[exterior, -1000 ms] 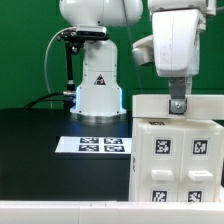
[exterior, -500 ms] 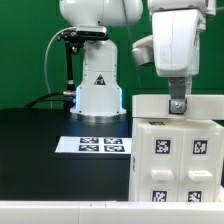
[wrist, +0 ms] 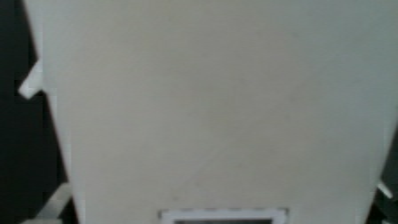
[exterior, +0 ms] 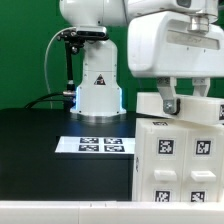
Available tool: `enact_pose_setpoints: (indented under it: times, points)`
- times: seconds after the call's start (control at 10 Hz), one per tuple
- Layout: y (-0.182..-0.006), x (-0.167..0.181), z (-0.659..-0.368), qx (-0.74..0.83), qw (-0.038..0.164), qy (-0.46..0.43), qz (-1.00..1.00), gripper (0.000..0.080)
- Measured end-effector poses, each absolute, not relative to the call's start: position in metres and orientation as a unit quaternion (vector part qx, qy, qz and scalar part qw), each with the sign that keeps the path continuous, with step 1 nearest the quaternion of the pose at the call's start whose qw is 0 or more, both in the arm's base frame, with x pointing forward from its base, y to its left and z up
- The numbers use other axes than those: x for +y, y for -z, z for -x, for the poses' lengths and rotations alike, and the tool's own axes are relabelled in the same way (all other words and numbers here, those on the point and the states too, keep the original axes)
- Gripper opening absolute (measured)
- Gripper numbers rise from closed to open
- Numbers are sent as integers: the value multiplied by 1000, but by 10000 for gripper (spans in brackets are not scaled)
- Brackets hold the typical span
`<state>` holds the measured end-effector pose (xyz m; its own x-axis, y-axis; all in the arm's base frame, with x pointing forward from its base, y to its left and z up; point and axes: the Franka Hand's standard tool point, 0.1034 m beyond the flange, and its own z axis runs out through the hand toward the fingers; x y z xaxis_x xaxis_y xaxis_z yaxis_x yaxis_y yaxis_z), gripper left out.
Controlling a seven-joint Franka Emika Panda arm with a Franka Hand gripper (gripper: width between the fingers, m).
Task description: Assemble cabinet
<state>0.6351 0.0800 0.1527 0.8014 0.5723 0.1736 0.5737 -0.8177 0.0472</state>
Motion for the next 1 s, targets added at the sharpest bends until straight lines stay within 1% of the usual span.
enact_pose_setpoints:
  times: [0.1,0.3,0.4,0.7,0.8,1.0]
  points:
    - [-153,80,-635,-265,11,91,960,544]
    - [-153,80,-635,-213,17,90,973,544]
    - [-152,79,-635,-162,23,89,983,544]
    - [-148,83,-633,74,53,84,992,543]
    - [-148,82,-634,142,68,84,984,542]
    - [-148,81,-634,192,74,80,975,542]
